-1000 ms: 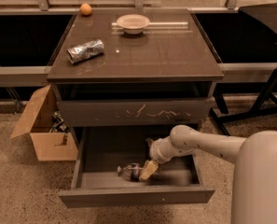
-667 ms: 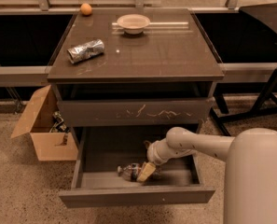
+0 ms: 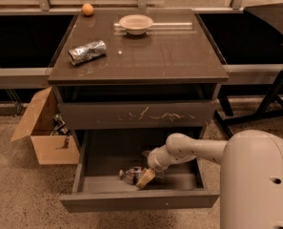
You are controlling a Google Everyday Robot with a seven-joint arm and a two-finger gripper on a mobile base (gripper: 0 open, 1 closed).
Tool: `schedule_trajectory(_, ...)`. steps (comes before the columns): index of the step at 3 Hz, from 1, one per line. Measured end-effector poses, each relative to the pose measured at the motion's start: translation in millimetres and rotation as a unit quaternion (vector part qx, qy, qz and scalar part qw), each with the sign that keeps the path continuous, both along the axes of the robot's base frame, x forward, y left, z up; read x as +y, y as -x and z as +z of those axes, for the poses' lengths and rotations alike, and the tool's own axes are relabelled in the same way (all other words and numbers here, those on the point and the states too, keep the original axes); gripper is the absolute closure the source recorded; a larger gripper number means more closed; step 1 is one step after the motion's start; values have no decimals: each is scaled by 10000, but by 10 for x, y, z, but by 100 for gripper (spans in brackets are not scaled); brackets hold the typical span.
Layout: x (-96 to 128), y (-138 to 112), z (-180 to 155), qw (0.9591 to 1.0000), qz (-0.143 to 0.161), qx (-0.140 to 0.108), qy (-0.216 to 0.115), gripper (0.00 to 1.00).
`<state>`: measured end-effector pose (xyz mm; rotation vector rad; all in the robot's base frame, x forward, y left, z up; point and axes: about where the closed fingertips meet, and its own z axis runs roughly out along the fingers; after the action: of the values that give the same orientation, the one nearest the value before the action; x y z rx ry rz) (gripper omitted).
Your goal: Pick water bottle from middle drawer and place on counter
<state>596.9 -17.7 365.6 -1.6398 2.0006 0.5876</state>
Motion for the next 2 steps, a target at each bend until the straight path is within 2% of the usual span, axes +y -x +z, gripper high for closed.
schedule_trajectory(2, 44, 40, -80, 10000, 44, 57, -16, 64)
